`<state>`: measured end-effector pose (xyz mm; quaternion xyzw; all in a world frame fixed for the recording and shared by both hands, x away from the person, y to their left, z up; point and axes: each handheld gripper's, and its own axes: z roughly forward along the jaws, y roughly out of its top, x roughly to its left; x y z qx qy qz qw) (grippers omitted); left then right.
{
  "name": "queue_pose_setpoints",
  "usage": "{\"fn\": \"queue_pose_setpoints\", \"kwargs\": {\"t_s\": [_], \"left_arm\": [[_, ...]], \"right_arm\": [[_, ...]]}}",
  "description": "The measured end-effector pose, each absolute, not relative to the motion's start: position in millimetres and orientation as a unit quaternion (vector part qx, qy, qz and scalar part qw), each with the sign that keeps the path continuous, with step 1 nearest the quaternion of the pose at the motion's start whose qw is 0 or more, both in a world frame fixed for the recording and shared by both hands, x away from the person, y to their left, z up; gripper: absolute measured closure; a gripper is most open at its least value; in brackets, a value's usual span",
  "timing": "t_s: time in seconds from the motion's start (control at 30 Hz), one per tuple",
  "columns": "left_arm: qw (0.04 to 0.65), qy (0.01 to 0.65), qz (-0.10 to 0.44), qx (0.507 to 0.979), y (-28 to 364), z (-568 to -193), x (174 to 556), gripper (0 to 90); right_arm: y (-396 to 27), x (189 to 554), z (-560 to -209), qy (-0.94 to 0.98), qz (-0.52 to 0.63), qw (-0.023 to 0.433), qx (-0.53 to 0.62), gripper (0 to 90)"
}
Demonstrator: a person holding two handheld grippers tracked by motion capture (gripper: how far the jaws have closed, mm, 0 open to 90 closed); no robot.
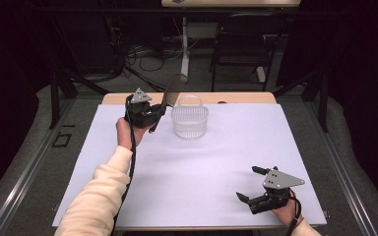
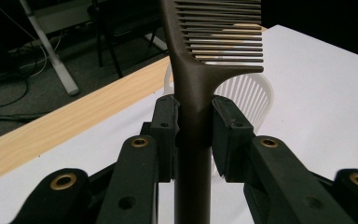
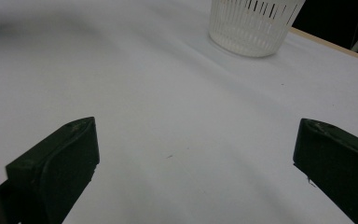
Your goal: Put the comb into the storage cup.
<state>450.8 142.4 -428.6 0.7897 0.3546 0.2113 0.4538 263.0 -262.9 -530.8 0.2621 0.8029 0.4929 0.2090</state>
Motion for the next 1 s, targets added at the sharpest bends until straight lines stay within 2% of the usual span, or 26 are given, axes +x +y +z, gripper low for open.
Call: {"fn": "queue_pose_setpoints", "kwargs": {"t_s": [1.0], "left_arm": [[0.462, 0.344, 0.227, 0.785, 119.9, -415.8, 471.0, 72.2]], "right_arm": [[-263.3, 262.5, -530.6, 0.802, 0.494, 0.211, 0.261, 0.0]]}}
